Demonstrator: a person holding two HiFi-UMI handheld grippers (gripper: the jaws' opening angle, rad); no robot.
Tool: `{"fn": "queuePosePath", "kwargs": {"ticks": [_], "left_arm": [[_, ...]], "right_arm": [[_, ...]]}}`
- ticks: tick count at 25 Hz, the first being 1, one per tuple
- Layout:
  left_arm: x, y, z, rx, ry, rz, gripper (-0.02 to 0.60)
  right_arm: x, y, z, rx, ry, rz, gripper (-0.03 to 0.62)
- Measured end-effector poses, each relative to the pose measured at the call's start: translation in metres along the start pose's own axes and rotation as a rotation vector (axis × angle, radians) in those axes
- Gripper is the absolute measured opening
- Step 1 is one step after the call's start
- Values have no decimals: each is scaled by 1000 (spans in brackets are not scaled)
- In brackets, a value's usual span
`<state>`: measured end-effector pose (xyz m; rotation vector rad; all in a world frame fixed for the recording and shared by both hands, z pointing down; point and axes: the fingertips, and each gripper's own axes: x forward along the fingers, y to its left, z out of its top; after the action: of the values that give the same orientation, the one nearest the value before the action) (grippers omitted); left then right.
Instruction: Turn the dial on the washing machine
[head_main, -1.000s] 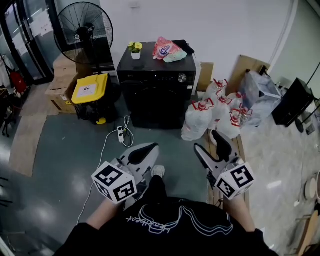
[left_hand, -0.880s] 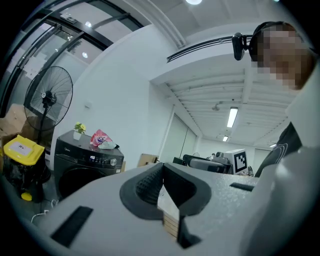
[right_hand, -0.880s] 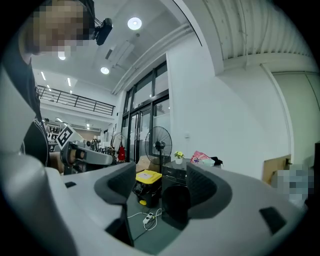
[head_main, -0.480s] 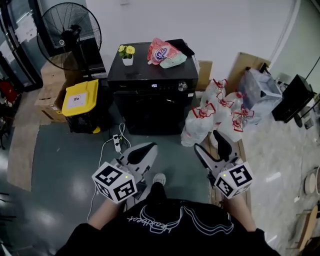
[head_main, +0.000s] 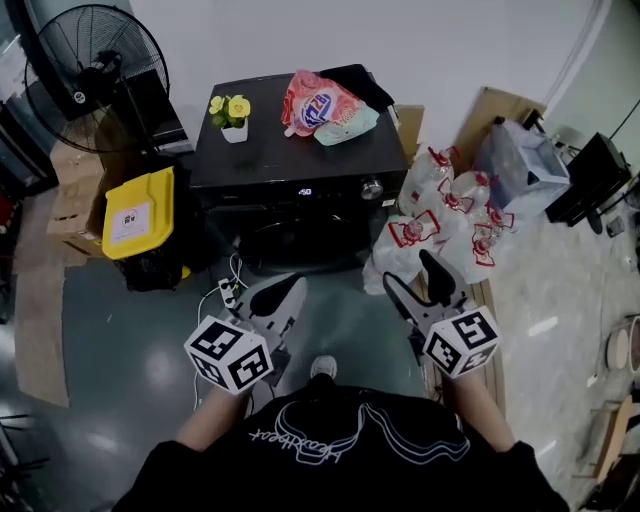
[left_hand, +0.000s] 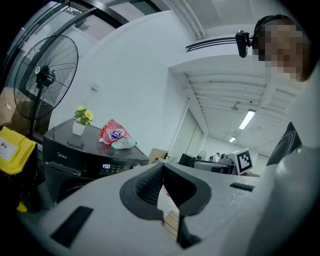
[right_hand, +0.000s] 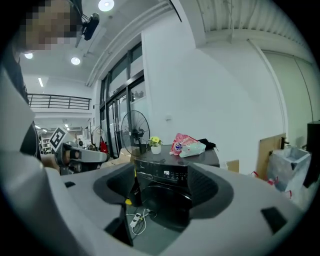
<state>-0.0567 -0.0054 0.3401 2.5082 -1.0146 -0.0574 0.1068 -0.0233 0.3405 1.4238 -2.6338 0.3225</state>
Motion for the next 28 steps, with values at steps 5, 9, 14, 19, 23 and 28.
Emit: {"fn": "queuePosePath", "kwargs": {"ticks": [5, 9, 14, 19, 23, 28], "left_arm": [[25, 54, 5, 5, 21, 30, 5], [39, 79, 0, -4, 29, 51, 5], [45, 89, -5, -4, 36, 50, 5], [45, 101, -3, -7, 32, 79, 5], [46, 111, -3, -9, 37, 94, 5], [51, 132, -1, -4, 46, 135, 5]], "right_arm": [[50, -27, -14, 5, 27, -55, 321], [75, -45, -25, -42, 54, -108, 314], [98, -60, -38, -98, 92, -151, 308], [123, -71, -51, -156, 141, -160, 307], [148, -83, -63, -198, 176, -163, 304], [179, -109, -82, -224, 226, -185, 304]]}}
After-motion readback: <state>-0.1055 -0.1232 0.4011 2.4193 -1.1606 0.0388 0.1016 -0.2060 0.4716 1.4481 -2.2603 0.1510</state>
